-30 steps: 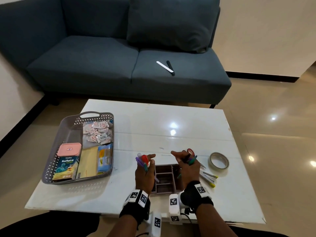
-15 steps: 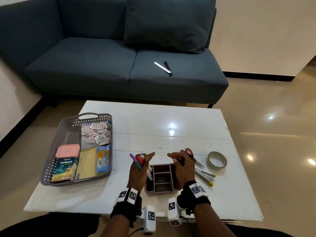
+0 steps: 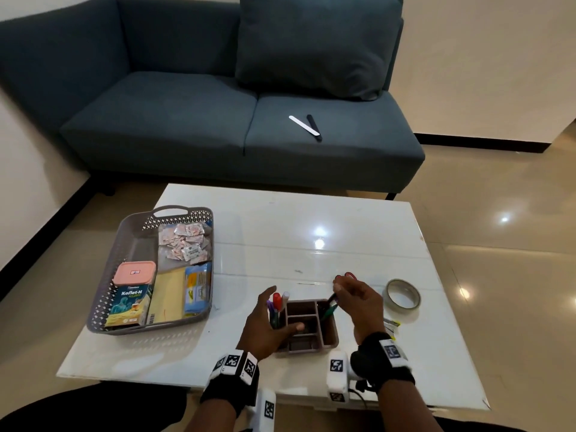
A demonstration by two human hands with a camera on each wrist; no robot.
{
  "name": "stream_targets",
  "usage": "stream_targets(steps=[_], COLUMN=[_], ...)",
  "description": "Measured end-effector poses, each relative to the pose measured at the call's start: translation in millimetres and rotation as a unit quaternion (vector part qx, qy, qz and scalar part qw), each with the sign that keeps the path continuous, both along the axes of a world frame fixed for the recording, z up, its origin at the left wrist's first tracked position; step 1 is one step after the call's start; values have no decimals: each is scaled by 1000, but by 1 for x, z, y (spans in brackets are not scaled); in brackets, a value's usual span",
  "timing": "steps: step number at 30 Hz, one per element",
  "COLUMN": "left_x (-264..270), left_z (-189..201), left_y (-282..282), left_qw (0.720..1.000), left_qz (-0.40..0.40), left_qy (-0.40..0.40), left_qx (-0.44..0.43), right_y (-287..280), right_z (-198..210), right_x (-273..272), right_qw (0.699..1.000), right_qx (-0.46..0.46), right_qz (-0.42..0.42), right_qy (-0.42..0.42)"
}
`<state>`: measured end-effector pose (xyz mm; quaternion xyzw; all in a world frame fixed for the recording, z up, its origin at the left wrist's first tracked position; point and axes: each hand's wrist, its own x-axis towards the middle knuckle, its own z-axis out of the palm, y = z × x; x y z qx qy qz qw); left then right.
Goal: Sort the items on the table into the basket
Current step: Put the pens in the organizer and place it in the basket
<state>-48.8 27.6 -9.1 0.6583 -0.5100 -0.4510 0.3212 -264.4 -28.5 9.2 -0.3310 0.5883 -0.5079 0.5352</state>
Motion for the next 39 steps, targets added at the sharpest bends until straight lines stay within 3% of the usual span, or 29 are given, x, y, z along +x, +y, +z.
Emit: stream_targets(steps=[3,5,8,12,16,19,24,27,33,39], left_x=[11,13,12,4,6,26,96,143,241,294], left_z=[14,20,24,28,46,83,162,194,210,172], left_y=[-1,-5,-8,-7,-8,-17,-35,-47,-71,-81], left_qw=[998,990,966,950,947,959,981,984,977,941], left_qz=[-7,-23,-31,-3,-19,-29,-11,32,156,311], left_qy=[-33,-105,-218,-270,-293,-268,-193,-174,-116,56], left_qx=[53,87,132,157,133,93,31,31,84,121], right_y=[-3,-2,8,23,26,17,-11,-40,-110,-175], right_z=[15,19,19,24,43,74,139,163,165,150], right_x=[-18,-23,-16,-4,5,18,77,127,250,372], right_qw=[992,967,918,840,826,821,886,886,822,741], right_qx=[55,109,181,152,132,80,2,-34,-114,-193], right_qz=[57,115,218,281,288,277,234,249,301,360], right_qy=[99,200,279,438,466,492,401,390,471,532])
